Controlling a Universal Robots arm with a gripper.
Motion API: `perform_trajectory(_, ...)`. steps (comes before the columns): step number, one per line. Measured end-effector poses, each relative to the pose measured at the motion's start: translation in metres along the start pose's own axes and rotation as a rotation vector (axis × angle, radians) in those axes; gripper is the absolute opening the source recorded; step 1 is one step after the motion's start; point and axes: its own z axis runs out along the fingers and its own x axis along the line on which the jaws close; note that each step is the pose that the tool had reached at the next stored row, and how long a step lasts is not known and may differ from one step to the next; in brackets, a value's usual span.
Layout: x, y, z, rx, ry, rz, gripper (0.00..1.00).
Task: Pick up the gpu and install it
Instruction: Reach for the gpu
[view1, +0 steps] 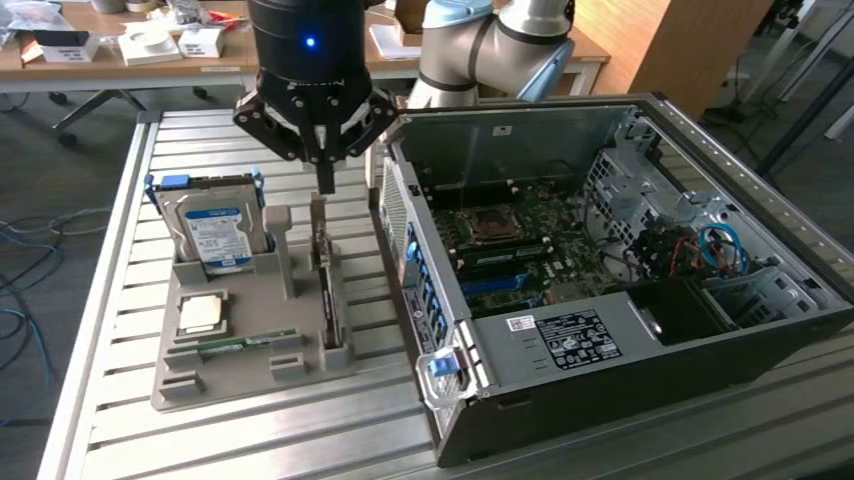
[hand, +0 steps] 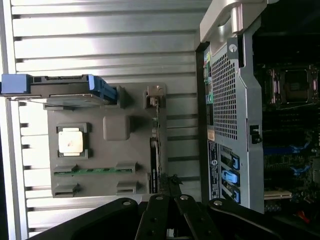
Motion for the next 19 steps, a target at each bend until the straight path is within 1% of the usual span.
perform_trajectory(4,0.0,-0.0046,0.0,0.0,0.0,0.0,0.11)
perform_trajectory(9,0.006,-0.0066,0.0001,0.0,-0.0001,0.0,0.11)
perform_trajectory(11,0.006,-0.0078,0.0001,0.0,0.0001,0.0,0.11)
perform_trajectory(16,0.006,-0.0143,-0.0001,0.0,0.0,0.0,0.11)
perform_trajectory(19,0.006,-0.0147,-0.0001,-0.0001,-0.0001,0.0,0.11)
